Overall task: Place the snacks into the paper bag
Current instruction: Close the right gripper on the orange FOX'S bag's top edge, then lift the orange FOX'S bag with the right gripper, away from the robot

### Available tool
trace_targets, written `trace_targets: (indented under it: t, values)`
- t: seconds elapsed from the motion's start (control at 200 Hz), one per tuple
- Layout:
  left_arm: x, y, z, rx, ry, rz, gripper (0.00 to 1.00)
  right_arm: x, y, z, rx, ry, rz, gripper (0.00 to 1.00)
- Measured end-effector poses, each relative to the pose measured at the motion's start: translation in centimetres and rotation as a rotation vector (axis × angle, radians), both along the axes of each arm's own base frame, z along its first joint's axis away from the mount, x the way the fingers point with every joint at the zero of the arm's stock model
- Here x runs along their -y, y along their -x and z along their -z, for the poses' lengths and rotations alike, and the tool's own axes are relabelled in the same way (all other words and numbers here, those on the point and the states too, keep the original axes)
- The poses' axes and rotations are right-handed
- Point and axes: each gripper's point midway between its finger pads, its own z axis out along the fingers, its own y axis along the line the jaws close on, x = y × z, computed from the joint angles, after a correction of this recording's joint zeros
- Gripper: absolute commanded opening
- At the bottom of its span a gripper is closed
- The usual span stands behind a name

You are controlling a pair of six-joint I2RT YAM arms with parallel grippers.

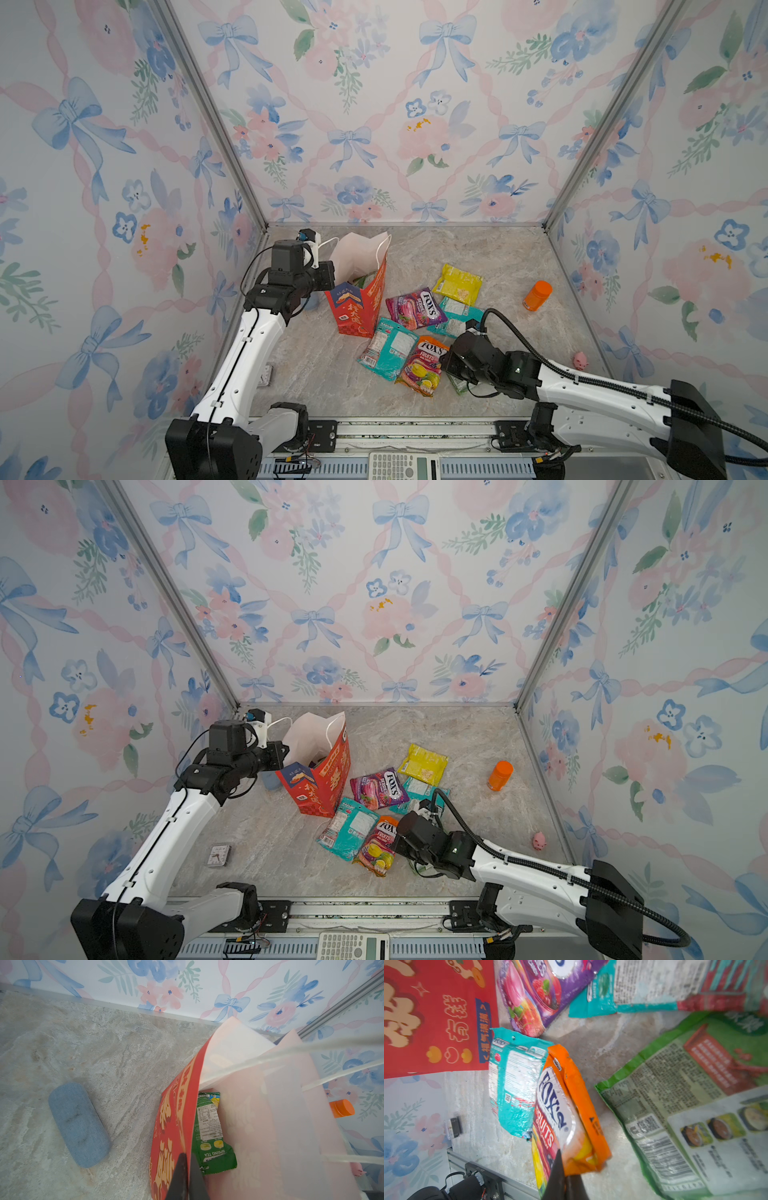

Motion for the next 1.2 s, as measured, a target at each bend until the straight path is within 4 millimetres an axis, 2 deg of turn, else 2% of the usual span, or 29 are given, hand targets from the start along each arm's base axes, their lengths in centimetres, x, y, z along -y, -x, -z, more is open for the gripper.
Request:
trace_targets:
  t: [0.185,0.595,0.845,1.2]
  values:
    - [0.0,0.0,0.0,0.0,0.0,0.0,0.0,-0.1,-2.0,-4.0,0.079,-0.004,0.003,0.0]
    - [0.0,0.0,0.0,0.001,0.0,0.0,0.0,1.0,-6.1,-10.0,0.203,0.037,0.006,0.0]
    - [0.0,-0.1,0.0,0.003,0.0,0.0,0.0,1.4,-10.6,-14.8,0.313,0.086,0.013,0.0]
    - [0.0,-0.1,0.0,0.003,-0.001,-0.003,0.0,-0.8,-16.9,-22.4,0.507,0.148,-0.062,0.0]
